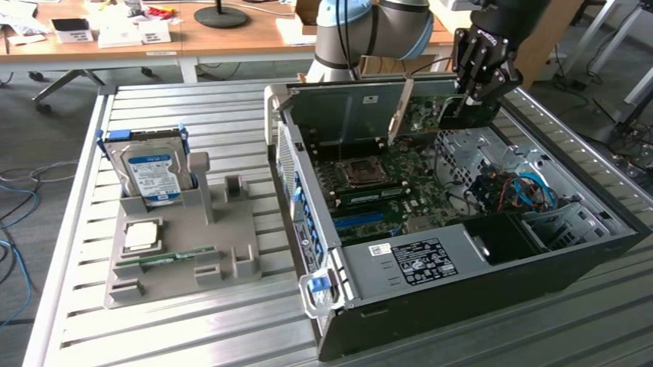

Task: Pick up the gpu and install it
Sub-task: 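Insert the gpu into the slot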

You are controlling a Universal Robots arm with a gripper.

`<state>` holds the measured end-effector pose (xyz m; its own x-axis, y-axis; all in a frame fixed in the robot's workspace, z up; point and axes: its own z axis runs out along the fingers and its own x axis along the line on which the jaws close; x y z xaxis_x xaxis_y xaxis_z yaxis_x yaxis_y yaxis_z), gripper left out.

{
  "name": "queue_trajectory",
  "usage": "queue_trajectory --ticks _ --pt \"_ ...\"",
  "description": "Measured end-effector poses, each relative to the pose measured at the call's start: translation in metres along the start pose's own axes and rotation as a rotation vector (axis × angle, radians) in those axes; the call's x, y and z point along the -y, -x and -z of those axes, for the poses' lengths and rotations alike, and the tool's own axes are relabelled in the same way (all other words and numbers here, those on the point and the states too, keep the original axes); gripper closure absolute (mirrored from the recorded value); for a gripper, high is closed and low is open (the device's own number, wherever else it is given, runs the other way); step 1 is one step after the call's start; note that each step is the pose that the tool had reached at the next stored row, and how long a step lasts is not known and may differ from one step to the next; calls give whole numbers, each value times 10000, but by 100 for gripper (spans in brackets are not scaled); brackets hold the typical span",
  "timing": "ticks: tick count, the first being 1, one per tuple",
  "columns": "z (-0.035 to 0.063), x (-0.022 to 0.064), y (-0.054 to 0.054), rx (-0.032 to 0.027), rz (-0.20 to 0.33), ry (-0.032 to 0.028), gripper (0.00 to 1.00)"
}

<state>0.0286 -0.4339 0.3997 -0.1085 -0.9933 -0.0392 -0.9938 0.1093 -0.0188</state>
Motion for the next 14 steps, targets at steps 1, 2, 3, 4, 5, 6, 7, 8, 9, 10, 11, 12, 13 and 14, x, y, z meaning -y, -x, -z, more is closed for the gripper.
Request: queue_trajectory --ticks 1,2,3,4,5,6,7,8,9,10,11,12,13,14 --pt "0 0 0 0 0 0 73" --pt "0 0 0 0 0 0 73" --pt "-1 -2 0 1 -1 -1 73" --pt "-3 -6 -1 2 -3 -3 73" --pt "-7 -11 -1 4 -1 -9 73" --pt "-9 -18 -2 3 0 -17 73" --pt "-11 -23 -3 3 0 -21 73" --pt "-11 -23 -3 1 0 -21 73" --pt "-11 -23 -3 2 1 -22 73" --pt "-11 -23 -3 2 1 -22 73" --pt "-11 -23 -3 3 1 -22 73" --pt "-11 -23 -3 2 0 -22 73" --pt "-12 -24 -3 3 0 -22 73" --pt "-15 -28 -3 5 -2 -23 73"
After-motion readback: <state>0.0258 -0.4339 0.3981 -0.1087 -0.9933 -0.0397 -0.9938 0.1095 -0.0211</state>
